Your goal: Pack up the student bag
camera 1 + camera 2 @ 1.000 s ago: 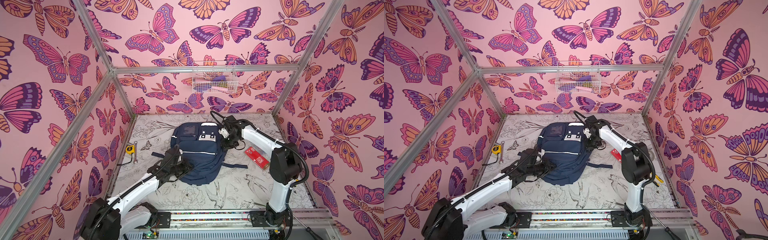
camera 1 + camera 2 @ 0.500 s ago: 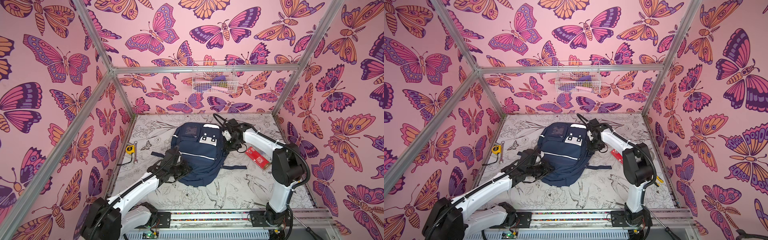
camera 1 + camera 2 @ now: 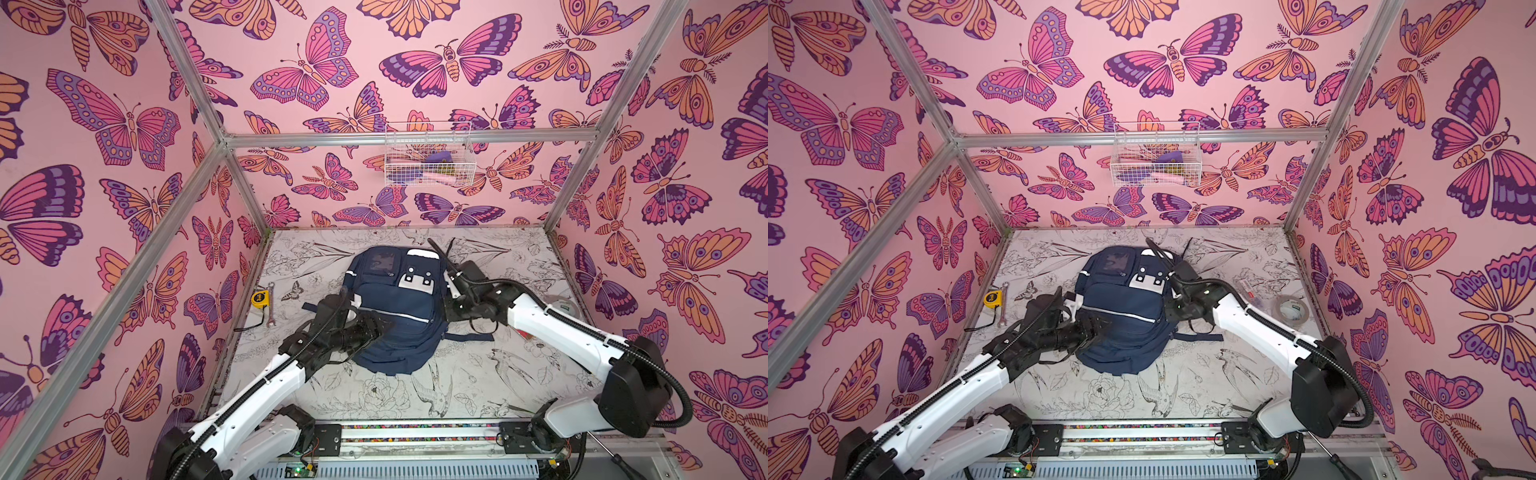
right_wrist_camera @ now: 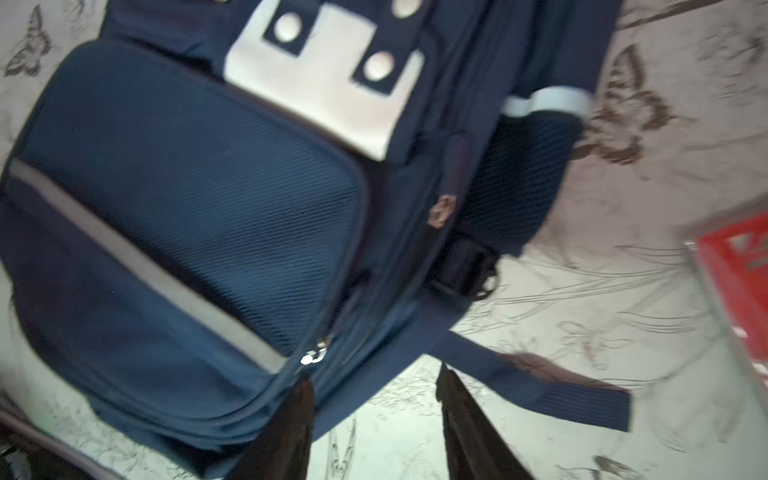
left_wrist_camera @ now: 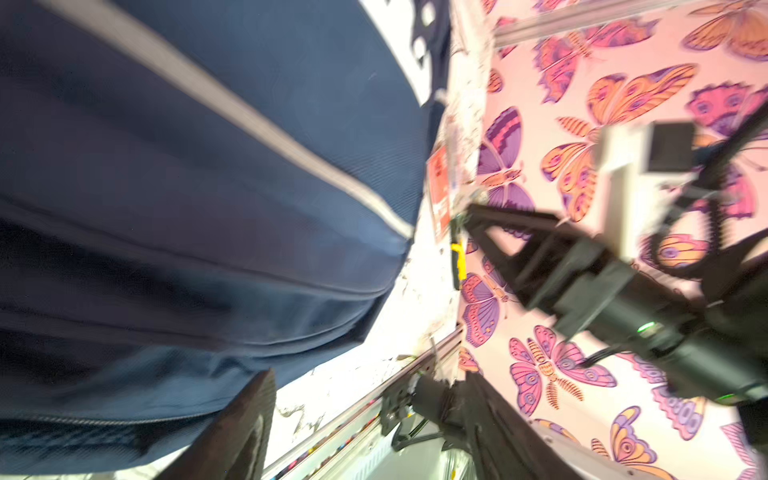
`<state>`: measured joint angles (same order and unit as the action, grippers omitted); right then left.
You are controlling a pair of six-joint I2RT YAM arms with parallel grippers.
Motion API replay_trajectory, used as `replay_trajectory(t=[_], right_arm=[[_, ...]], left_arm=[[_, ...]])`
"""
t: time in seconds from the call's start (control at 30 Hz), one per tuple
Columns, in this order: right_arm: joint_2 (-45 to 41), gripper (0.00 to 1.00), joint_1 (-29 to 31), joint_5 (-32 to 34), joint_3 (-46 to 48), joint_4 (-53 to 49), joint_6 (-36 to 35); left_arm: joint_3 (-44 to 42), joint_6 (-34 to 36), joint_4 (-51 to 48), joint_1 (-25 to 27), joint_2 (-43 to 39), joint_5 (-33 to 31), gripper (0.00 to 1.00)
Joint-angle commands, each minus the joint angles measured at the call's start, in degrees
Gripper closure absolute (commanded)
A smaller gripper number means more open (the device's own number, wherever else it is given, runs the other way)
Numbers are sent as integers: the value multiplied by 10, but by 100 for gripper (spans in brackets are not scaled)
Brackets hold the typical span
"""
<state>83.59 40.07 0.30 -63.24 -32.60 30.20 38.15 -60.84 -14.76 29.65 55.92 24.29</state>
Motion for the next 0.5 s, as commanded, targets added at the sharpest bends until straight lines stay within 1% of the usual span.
replay_trajectory(t=[0.0,0.17,0.27,0.37,0.43,0.47], right_arm=[[-24,49,11,-15,29,72,82],[-33,50,11,-59,53,121,111],[-30,51,10,-76,66,147,133],[-34,52,10,-76,70,149,136],[-41,52,11,-69,70,138,130],[-46,52,11,-65,69,132,127]], left_arm=[[-3,-14,-12,-9,40,-14,26],[-8,-42,36,-19,94,-13,27],[-7,-57,74,-26,119,-20,31],[3,-66,104,-28,152,-12,41],[11,-70,112,-28,164,-8,46],[13,-71,119,-28,191,-7,49]])
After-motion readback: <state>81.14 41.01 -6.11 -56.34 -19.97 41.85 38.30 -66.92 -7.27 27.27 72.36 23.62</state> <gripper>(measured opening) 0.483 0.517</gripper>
